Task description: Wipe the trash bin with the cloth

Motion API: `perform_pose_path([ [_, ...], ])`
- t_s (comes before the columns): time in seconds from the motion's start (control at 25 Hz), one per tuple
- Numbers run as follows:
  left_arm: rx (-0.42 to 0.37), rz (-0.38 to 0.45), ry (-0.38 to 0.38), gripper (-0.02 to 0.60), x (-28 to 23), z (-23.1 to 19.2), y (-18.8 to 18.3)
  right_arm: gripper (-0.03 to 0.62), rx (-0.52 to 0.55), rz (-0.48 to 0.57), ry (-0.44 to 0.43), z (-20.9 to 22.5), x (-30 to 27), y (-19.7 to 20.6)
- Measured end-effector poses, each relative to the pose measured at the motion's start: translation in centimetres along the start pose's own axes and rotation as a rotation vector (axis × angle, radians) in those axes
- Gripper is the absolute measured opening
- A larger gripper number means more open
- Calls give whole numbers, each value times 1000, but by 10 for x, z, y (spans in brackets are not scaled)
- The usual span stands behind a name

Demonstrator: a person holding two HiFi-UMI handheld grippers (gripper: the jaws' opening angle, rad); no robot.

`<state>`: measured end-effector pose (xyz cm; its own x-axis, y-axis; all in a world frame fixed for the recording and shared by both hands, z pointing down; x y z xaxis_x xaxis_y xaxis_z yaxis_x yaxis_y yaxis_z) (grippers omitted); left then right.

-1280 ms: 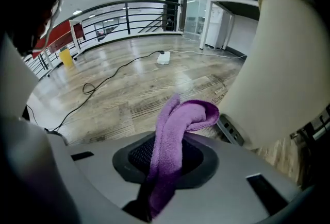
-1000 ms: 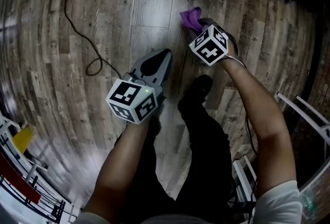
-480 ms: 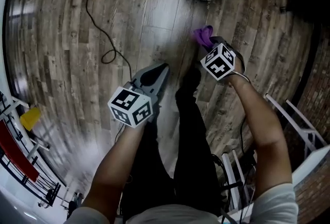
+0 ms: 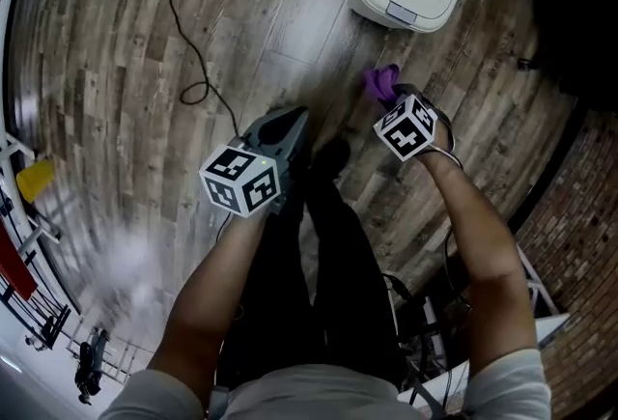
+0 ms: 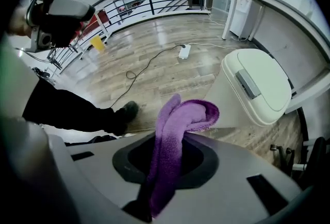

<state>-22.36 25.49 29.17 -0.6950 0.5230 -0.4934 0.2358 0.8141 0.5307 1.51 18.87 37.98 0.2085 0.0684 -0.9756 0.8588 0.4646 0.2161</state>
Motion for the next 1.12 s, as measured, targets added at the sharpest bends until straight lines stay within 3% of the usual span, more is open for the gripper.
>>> perform_pose_path([
  [0.4, 103, 78, -18, 3, -30, -69, -60, 77, 114, -47, -110, 15, -29, -85],
  [0.64, 180, 119, -61, 3, -18, -111, -92, 77, 269, -92, -175, 22, -43, -154],
  [0.92, 256, 189, -88, 3, -17, -137, -103, 75, 358, -96, -179, 59, -52, -223],
  [1.12, 288, 214, -107, 3, -29, -141, -106, 76, 440, -133, -170, 121, -56, -272],
])
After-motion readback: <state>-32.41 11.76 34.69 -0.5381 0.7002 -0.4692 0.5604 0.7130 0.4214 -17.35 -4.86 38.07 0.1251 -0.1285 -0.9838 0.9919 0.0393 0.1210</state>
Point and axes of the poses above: the fingertips, and each gripper's own axes: x backward along the fingers, z to its right, y out of its underside, the point moved 10 cm from there along x, backward along the fingers, and after that the axes turned 3 degrees about y, right-handed, at the moved point
